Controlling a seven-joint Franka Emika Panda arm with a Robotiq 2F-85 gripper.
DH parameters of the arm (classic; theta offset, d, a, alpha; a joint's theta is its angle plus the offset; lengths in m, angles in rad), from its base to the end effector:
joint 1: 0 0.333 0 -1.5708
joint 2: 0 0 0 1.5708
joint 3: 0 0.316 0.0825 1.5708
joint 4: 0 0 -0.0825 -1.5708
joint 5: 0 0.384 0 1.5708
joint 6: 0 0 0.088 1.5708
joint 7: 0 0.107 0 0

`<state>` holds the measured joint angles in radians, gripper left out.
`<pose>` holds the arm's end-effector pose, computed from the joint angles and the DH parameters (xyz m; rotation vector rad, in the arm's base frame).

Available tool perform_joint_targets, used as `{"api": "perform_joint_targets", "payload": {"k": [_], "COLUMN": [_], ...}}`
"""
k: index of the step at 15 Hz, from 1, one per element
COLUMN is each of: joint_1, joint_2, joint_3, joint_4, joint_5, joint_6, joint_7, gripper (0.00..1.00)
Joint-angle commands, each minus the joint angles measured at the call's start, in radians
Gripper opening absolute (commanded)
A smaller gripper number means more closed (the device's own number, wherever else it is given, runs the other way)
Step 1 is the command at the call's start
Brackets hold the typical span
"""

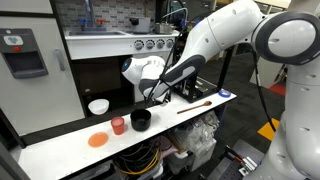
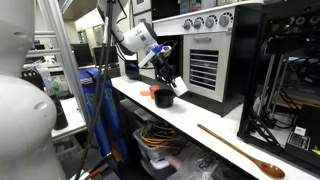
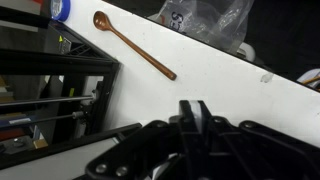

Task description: Pour the contents of the white cup into the bowl

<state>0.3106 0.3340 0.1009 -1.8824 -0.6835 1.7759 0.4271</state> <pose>0.5577 0.1805 0.3197 2.4014 0.3414 -0.1766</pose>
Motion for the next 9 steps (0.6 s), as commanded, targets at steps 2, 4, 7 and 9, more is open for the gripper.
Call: {"api": "perform_joint_targets", "payload": {"k": [2, 4, 7, 9], "joint_1": [-0.004, -0.005, -0.008, -0.008], "joint_2": [0.027, 0.031, 0.018, 0.018], "joint_3": [0.004, 0.005, 0.01, 0.01], "joint_4": [0.032, 0.036, 0.017, 0.019], "joint_5": [-0.033, -0.037, -0.02, -0.02], "joint_6": [-0.044, -0.036, -0.023, -0.023], "joint_7": [0.002, 0.005, 0.001, 0.001], "gripper": [0.02, 0.02, 0.1, 0.1]}}
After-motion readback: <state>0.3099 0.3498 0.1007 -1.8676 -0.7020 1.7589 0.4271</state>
